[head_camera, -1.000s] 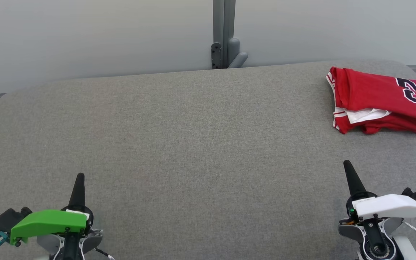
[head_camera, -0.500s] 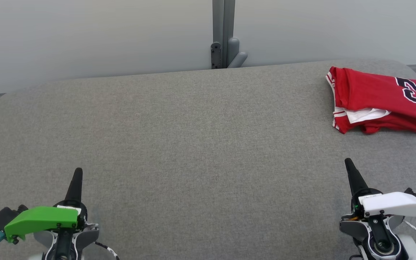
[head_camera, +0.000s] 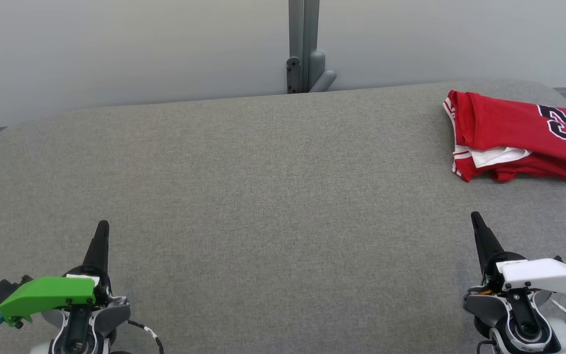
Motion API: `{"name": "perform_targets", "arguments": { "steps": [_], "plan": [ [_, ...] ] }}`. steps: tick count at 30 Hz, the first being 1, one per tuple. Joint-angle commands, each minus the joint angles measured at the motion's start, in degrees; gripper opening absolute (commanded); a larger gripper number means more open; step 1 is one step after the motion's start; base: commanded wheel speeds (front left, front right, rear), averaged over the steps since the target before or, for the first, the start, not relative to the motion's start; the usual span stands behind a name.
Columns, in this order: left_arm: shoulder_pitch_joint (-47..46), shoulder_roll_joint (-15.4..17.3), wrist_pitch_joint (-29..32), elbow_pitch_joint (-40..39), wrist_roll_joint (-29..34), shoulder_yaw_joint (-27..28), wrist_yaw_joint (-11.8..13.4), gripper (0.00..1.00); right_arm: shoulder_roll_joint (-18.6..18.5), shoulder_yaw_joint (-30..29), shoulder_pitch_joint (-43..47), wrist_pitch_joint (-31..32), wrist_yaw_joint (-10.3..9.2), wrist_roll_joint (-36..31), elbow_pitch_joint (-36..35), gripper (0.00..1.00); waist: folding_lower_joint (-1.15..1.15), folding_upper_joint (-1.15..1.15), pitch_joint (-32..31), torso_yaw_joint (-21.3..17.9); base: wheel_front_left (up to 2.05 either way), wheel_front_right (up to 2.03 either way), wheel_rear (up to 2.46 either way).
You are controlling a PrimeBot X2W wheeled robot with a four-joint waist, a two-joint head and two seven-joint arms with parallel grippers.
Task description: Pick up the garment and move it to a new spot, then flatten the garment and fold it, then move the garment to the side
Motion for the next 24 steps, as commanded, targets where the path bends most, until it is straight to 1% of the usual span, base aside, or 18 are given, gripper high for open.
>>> {"name": "perform_targets", "arguments": {
  "steps": [1, 21, 24],
  "plan": [
    [-1.1, 0.0, 0.3, 0.0, -1.3, 0.3, -0.5, 0.0, -0.3, -0.2, -0.7, 0.4, 0.03, 1.2, 0.0, 0.0, 0.0, 0.32, 0.0, 0.0, 0.0, 0.0, 0.0],
    [-2.5, -0.2, 2.7, 0.9, -8.7, 1.9, -1.6, 0.0, -0.3, -1.2, -1.4, 2.1, 0.02, 8.8, 0.6, 0.0, 0.0, 0.38, 0.1, -0.1, 0.0, 0.0, 0.0],
    [-2.5, -0.2, 2.7, 0.9, -8.4, 1.9, -1.6, 0.0, -0.2, -1.2, -1.4, 2.2, 0.02, 8.7, 0.6, 0.0, 0.0, 0.38, 0.1, -0.1, 0.0, 0.0, 0.0]
  ]
}}
